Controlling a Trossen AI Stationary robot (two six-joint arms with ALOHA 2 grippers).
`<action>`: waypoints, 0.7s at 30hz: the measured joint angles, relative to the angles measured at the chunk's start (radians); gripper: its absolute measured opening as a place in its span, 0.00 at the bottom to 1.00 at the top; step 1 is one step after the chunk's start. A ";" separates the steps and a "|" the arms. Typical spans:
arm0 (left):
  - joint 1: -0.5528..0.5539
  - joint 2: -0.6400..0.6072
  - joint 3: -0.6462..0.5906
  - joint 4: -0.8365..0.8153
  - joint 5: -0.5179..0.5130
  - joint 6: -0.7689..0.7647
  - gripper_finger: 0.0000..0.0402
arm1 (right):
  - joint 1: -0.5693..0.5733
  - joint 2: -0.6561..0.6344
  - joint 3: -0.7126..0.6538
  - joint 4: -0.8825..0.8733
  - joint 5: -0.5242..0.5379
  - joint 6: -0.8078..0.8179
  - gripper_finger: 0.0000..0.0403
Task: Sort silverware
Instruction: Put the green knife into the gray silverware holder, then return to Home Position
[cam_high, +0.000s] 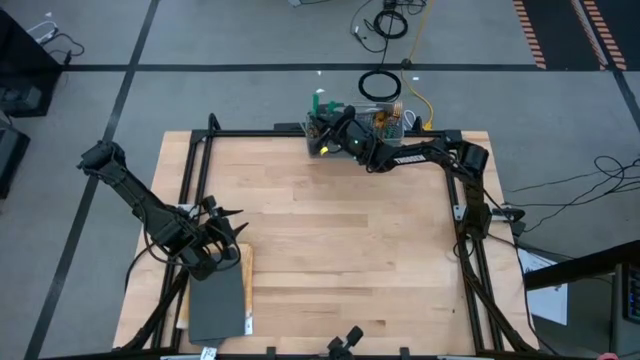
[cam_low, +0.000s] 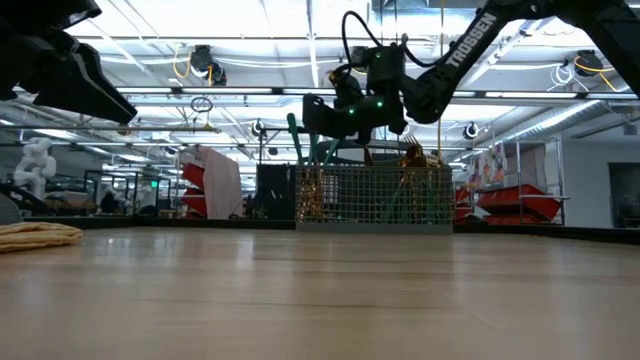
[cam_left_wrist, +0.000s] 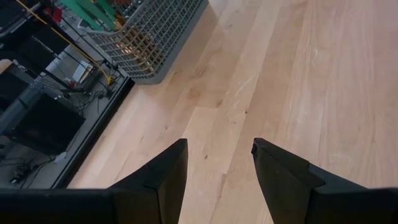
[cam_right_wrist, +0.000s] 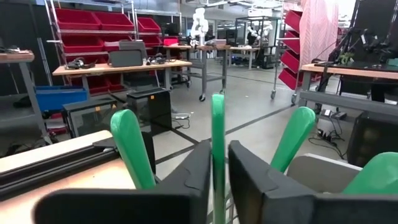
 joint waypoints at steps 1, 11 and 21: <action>0.000 0.000 0.000 0.000 0.000 0.000 0.47 | 0.000 -0.002 -0.001 -0.001 0.000 0.003 0.12; 0.000 0.000 0.000 0.023 -0.011 0.013 0.47 | 0.019 -0.091 -0.004 -0.047 0.002 -0.004 0.32; -0.045 -0.026 0.024 0.245 -0.277 0.263 0.47 | 0.163 -0.511 -0.004 -0.564 -0.200 -0.232 0.34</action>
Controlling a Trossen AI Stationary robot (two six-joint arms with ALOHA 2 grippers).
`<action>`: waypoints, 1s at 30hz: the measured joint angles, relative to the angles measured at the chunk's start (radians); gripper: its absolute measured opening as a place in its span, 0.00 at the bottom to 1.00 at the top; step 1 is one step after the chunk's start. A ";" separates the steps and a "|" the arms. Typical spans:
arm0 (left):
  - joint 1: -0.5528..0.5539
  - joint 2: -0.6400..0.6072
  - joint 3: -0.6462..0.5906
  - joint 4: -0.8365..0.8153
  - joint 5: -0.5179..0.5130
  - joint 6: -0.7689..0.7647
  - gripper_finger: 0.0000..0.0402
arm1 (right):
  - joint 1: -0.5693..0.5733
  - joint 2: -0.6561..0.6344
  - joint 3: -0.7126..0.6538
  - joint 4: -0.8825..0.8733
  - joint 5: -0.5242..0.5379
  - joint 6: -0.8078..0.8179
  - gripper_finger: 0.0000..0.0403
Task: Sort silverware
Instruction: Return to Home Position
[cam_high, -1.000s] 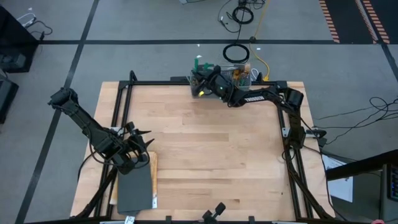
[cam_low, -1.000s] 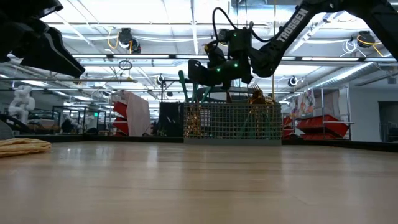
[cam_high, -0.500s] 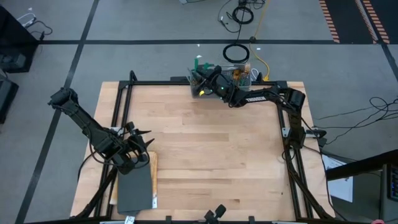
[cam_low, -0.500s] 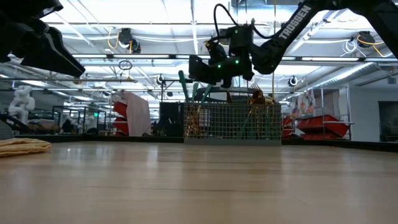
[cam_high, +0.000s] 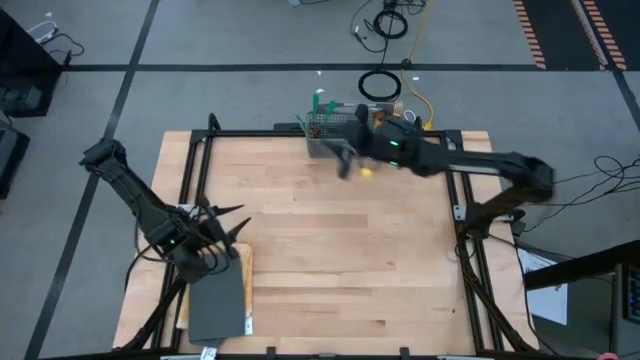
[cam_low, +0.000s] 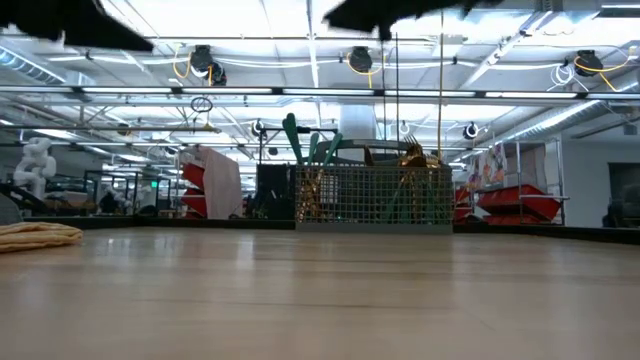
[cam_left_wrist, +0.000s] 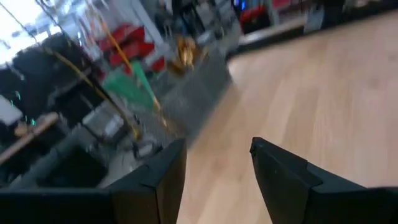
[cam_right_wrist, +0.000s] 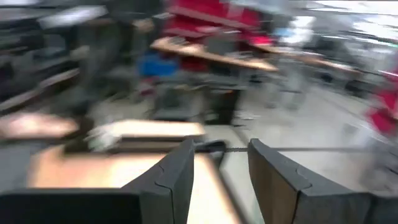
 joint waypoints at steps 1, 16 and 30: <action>-0.010 -0.019 0.012 0.015 -0.017 0.043 0.47 | 0.024 -0.057 0.000 -0.085 -0.028 -0.026 0.34; -0.061 -0.701 0.059 0.363 0.598 0.805 0.47 | 0.271 -0.889 -0.252 -0.609 -0.040 0.086 0.35; -0.057 -0.952 -0.174 0.372 0.545 0.768 0.47 | 0.290 -1.485 -0.879 -0.234 -0.038 0.257 0.35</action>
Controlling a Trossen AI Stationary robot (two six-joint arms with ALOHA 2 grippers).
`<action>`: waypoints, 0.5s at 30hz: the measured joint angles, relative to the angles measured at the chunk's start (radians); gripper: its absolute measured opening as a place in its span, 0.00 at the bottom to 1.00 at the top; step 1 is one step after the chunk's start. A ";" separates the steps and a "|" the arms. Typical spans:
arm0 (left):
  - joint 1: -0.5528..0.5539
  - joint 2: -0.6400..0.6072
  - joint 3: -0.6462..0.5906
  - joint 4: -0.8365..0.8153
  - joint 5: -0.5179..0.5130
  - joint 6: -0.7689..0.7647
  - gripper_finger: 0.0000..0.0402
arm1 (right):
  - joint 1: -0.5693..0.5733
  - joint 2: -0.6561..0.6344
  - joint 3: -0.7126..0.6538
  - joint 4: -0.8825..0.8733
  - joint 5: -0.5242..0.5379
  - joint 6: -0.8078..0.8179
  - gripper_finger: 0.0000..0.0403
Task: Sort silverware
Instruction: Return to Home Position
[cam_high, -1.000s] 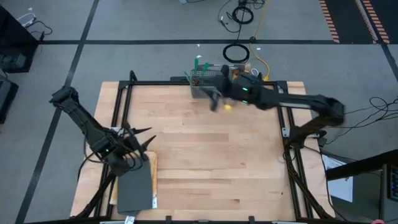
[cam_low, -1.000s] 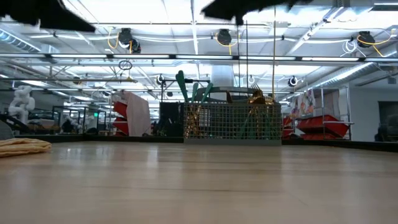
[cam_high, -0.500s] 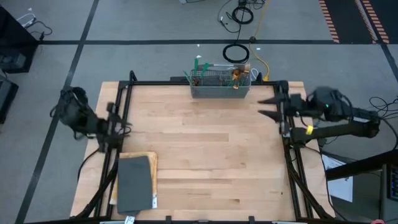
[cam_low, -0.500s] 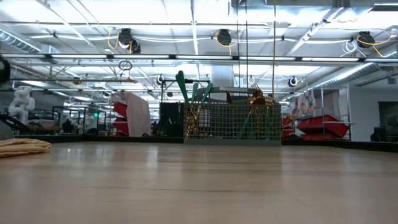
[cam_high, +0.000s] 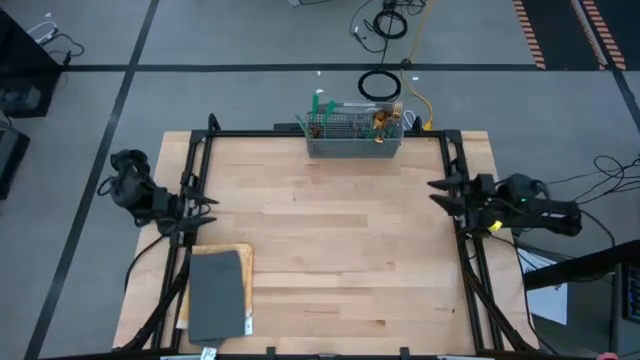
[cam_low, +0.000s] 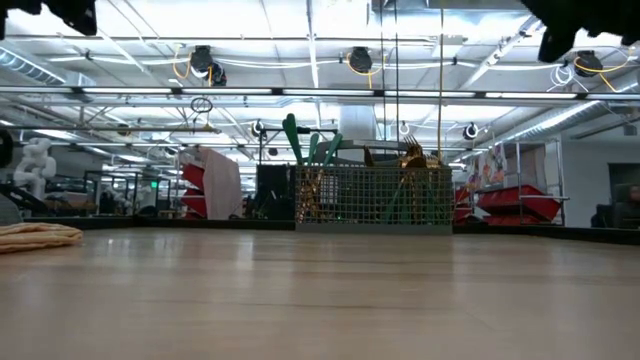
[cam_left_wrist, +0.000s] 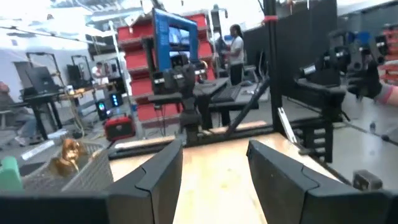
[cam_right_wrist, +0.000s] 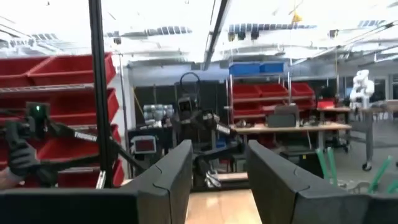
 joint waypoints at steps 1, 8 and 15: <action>0.000 0.000 -0.007 -0.002 0.001 -0.008 0.47 | 0.000 0.017 -0.009 0.007 -0.002 0.001 0.35; 0.001 0.000 -0.121 0.104 0.058 -0.092 0.47 | 0.022 0.009 -0.142 0.122 -0.004 0.049 0.35; 0.044 -0.002 -0.311 0.284 -0.010 -0.188 0.47 | 0.062 0.000 -0.267 0.255 -0.006 0.026 0.35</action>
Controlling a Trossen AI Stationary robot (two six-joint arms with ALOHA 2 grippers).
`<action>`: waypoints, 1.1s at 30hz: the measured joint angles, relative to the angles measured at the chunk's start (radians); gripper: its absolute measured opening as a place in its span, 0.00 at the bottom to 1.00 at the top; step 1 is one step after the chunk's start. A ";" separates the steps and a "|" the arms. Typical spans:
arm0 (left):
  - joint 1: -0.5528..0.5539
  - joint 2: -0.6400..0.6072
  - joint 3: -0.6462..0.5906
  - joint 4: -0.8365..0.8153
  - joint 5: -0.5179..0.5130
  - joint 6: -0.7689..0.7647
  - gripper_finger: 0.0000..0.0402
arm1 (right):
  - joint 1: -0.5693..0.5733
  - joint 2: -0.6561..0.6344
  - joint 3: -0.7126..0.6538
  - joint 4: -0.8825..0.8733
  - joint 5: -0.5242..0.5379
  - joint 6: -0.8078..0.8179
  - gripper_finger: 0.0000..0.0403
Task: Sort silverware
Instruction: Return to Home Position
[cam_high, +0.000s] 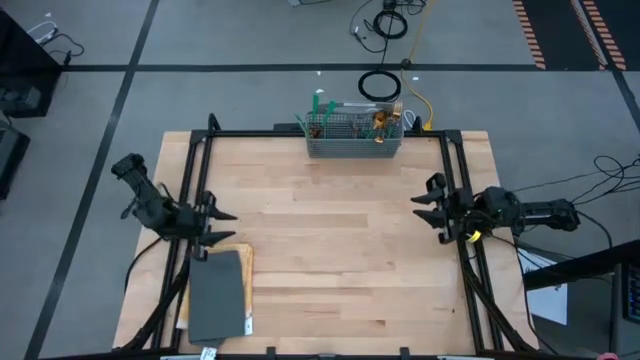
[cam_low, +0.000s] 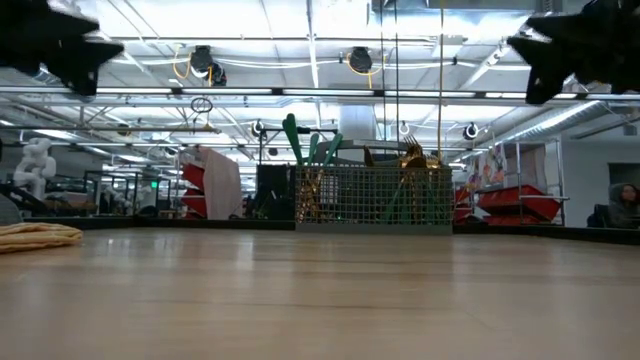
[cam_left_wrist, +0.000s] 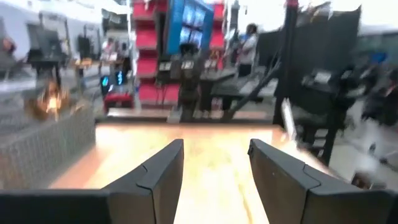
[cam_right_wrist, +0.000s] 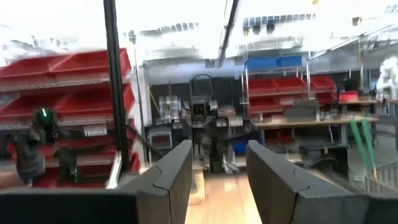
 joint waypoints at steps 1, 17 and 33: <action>0.008 0.000 -0.018 -0.013 -0.002 -0.023 0.47 | 0.004 0.000 -0.010 -0.010 0.001 -0.006 0.35; 0.039 0.020 -0.074 -0.007 0.041 -0.076 0.47 | 0.031 0.002 -0.006 -0.193 0.011 -0.064 0.35; 0.319 0.085 -0.082 0.013 0.544 -0.205 0.47 | 0.031 0.002 -0.006 -0.283 0.009 -0.020 0.35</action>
